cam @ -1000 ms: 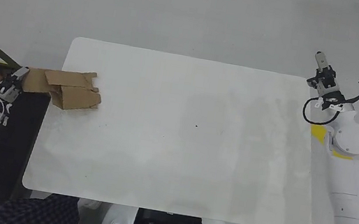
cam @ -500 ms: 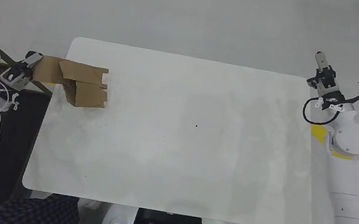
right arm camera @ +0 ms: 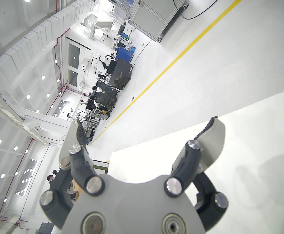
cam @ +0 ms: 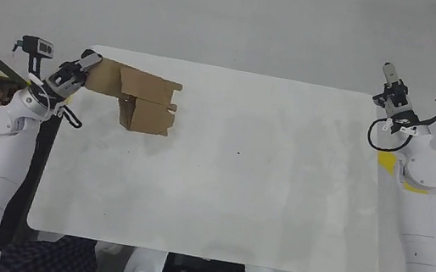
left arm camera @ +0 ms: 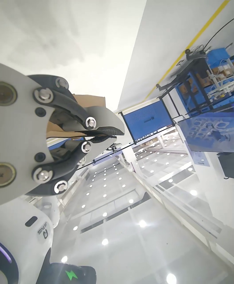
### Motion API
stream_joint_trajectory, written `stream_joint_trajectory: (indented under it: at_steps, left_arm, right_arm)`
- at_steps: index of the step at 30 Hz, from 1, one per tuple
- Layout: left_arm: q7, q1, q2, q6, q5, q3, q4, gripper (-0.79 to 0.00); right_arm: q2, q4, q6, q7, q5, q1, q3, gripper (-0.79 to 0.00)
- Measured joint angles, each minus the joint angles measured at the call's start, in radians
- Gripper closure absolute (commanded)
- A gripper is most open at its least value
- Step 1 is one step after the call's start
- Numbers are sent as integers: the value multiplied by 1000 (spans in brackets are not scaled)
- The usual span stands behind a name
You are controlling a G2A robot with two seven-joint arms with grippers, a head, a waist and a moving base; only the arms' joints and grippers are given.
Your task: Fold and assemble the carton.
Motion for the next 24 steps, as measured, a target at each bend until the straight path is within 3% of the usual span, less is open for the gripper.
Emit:
stream_joint_trajectory:
  at_steps: [11,24]
  left_arm:
    - [63,-40,-35,37,52,160,-101,0]
    - [74,-162,-78,123,56,326,-117,0]
  right_arm:
    - [0,0,0,0,0,0,0,-785]
    - [0,0,0,0,0,0,0,-785]
